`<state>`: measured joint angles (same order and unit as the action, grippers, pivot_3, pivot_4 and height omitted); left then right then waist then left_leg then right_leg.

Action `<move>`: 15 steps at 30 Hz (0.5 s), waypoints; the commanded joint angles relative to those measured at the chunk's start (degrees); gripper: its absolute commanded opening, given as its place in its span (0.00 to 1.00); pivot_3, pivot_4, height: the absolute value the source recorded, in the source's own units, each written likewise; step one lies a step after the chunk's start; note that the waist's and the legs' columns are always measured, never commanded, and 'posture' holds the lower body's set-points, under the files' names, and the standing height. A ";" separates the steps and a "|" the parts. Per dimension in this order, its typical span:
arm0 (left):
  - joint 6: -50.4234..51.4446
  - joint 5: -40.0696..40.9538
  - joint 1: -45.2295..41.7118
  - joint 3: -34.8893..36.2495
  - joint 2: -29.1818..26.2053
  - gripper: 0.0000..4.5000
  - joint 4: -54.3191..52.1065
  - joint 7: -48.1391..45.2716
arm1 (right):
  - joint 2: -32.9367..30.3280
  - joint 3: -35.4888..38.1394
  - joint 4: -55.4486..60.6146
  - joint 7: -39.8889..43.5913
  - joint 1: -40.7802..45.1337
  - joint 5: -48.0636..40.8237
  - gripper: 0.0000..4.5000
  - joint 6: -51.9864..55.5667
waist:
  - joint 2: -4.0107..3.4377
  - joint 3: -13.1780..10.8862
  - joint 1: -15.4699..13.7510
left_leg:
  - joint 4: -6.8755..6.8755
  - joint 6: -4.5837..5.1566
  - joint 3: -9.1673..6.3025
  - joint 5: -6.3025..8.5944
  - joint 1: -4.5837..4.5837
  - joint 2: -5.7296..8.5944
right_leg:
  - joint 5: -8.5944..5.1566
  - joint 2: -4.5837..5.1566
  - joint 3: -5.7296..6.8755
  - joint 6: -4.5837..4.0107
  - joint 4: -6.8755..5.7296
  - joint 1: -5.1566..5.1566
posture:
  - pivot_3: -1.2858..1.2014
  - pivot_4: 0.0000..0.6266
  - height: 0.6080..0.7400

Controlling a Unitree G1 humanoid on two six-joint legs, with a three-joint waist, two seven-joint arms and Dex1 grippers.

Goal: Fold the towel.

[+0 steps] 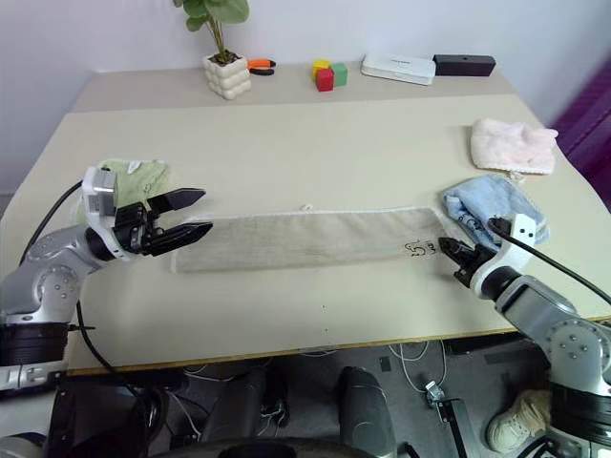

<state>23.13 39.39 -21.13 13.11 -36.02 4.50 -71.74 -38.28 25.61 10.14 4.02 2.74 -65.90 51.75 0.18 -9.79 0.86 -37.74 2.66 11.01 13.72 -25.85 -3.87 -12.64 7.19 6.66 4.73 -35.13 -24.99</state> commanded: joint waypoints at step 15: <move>0.24 2.12 1.76 1.87 -2.75 1.00 -2.99 -2.08 | -1.62 -20.08 18.71 12.06 12.79 16.37 0.01 -1.21 | -0.02 -0.04 -0.05 | -0.06 -0.02 -0.06 -0.02 -0.21 -0.01 | 0.00 0.00 0.03 -0.01 -0.04 -0.27 | 0.52 0.24 1.00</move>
<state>22.86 39.78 -19.58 13.07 -37.37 3.91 -72.97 -40.38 6.69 27.05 15.42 14.60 -50.33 50.36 0.15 -9.83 0.81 -37.86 2.64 10.94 13.69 -26.20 -3.89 -12.64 7.18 6.68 4.73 -35.23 -25.30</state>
